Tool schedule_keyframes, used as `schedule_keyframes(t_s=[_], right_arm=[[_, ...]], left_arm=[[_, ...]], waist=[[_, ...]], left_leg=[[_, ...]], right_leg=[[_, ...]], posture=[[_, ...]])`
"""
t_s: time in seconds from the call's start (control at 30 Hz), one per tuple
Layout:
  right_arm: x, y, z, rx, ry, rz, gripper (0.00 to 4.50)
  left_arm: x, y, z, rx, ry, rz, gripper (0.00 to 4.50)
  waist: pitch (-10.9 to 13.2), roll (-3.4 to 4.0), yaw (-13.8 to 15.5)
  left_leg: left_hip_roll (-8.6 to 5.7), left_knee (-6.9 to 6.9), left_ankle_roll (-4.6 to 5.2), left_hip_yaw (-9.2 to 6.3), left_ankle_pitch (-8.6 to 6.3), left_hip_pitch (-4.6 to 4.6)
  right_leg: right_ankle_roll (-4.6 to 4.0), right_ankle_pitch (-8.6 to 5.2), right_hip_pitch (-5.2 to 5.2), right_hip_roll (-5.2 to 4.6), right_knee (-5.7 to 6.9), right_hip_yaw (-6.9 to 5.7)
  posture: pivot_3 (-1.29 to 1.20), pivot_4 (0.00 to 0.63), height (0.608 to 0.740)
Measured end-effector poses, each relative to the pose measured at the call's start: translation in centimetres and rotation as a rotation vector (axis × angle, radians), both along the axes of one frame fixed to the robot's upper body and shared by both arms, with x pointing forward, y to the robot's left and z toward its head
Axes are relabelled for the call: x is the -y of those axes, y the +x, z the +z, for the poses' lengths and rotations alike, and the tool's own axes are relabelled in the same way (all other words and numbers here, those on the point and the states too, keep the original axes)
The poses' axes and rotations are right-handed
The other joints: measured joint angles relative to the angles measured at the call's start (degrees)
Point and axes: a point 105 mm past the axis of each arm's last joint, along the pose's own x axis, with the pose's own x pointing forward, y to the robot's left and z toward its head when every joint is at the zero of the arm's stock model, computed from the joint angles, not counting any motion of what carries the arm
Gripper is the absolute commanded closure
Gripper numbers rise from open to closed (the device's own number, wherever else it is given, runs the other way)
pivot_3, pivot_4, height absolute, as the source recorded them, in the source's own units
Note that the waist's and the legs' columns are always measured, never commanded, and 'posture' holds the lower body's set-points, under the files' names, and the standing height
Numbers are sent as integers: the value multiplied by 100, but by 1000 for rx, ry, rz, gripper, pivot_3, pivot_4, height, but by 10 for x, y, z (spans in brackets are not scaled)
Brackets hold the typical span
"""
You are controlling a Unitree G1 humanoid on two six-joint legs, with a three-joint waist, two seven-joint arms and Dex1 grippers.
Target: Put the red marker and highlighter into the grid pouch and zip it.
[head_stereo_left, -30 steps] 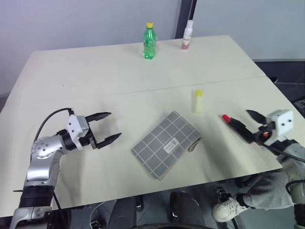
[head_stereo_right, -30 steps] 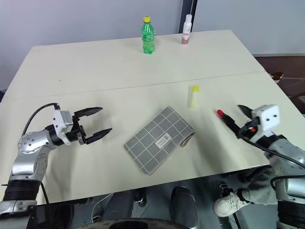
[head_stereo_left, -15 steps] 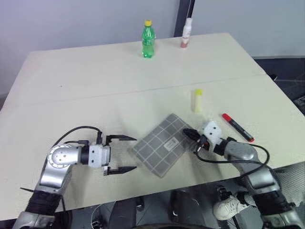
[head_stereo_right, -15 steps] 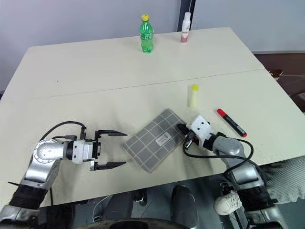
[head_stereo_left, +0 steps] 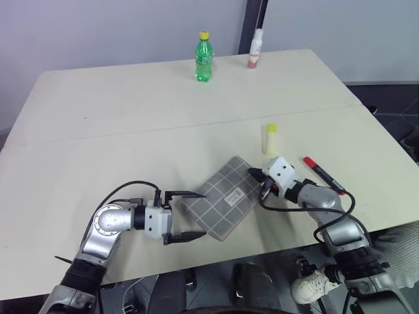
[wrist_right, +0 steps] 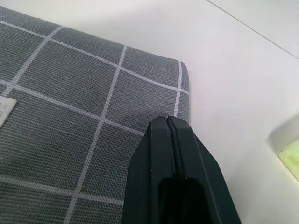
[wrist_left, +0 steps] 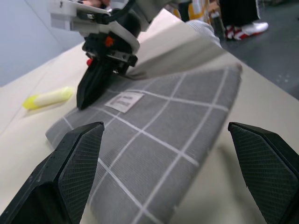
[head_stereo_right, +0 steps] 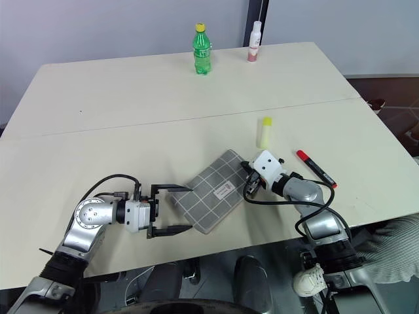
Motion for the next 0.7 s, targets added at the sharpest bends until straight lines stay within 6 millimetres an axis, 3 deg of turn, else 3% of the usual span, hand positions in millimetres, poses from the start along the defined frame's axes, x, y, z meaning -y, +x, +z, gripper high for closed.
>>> schedule_keyframes(t_s=[0.37, 0.67, 0.7], right_arm=[[1, 2, 1, -2, -1, -6, 4461], [4, 2, 1, -1, -4, -28, 4500], [4, 2, 1, -1, -4, -30, 4500]], left_arm=[[32, 15, 1, 38, 21, -55, 0], [37, 16, -1, 20, 18, -67, 4166], [36, 16, 1, 21, 11, -63, 4478]], waist=[[-11, -3, 22], [-11, -3, 43], [-11, -3, 44]], left_leg=[[2, 10, 0, 4, 0, 0], [4, 24, 5, 2, -3, -3], [4, 25, 5, 2, -3, -3]], right_leg=[[-2, 2, 1, -2, 0, -2], [-3, 3, 8, -2, 1, -5], [-3, 3, 8, -3, 1, -5]], posture=[[0, 150, 740], [0, 150, 740], [0, 150, 740]])
